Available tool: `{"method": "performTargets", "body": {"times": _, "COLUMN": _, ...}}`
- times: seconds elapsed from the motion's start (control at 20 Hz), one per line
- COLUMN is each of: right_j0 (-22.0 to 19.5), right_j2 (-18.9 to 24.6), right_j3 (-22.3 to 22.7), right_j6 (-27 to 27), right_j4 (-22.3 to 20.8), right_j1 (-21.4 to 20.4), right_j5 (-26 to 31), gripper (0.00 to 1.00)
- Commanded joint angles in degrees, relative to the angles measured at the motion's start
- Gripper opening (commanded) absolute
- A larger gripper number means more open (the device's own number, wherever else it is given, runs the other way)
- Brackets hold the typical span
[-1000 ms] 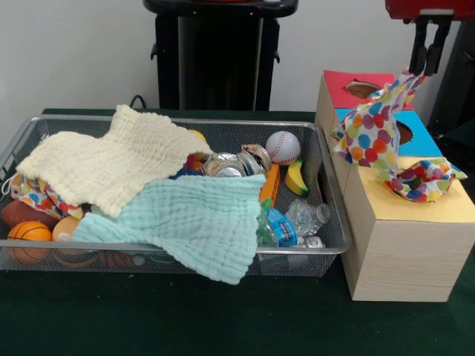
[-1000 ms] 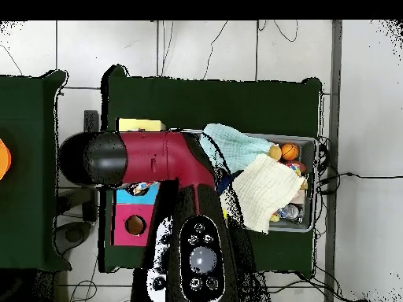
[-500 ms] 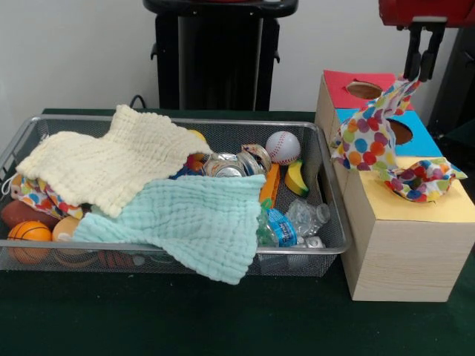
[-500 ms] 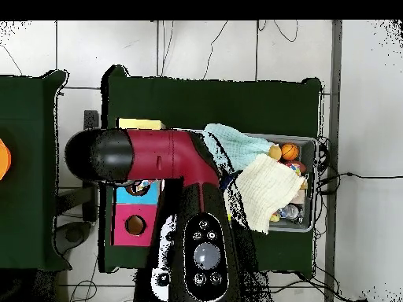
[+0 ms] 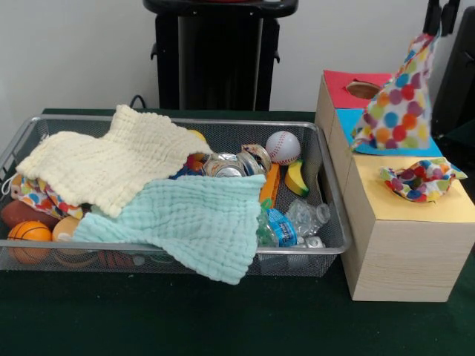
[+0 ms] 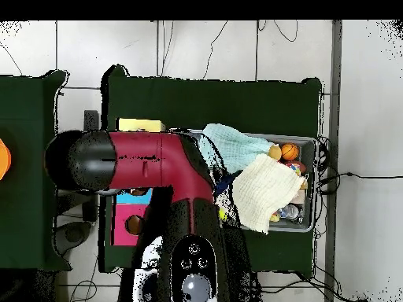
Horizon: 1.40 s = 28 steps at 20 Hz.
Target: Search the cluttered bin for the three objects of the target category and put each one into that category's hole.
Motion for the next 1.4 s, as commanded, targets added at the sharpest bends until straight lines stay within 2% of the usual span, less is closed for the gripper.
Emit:
{"method": "performTargets", "body": {"times": 0.05, "right_j0": 0.99, "right_j2": -1.51, "right_j3": -4.29, "right_j6": 16.96, "right_j4": 1.88, "right_j1": -1.92, "right_j5": 13.25, "gripper": 0.0}}
{"method": "performTargets", "body": {"times": 0.15, "right_j0": 1.22, "right_j2": -1.84, "right_j3": -5.78, "right_j6": 17.41, "right_j4": 1.79, "right_j1": -2.1, "right_j5": 15.37, "gripper": 0.0}}
{"method": "performTargets", "body": {"times": 0.4, "right_j0": 1.16, "right_j2": -2.35, "right_j3": -4.19, "right_j6": 15.9, "right_j4": 2.5, "right_j1": -3.31, "right_j5": 14.58, "gripper": 0.0}}
{"method": "performTargets", "body": {"times": 0.7, "right_j0": 0.91, "right_j2": -2.46, "right_j3": -1.46, "right_j6": 13.86, "right_j4": 3.61, "right_j1": -3.49, "right_j5": 10.78, "gripper": 0.0}}
{"method": "performTargets", "body": {"times": 1.0, "right_j0": 0.09, "right_j2": -1.69, "right_j3": -1.45, "right_j6": 12.03, "right_j4": 3.59, "right_j1": -0.24, "right_j5": 5.6, "gripper": 0.0}}
{"method": "performTargets", "body": {"times": 1.2, "right_j0": 0.36, "right_j2": -1.69, "right_j3": -4.15, "right_j6": 11.55, "right_j4": 1.8, "right_j1": 1.85, "right_j5": 4.94, "gripper": 0.0}}
{"method": "performTargets", "body": {"times": 1.4, "right_j0": 0.24, "right_j2": -1.85, "right_j3": -8.79, "right_j6": 10.08, "right_j4": -0.28, "right_j1": 3.96, "right_j5": 7.9, "gripper": 0.0}}
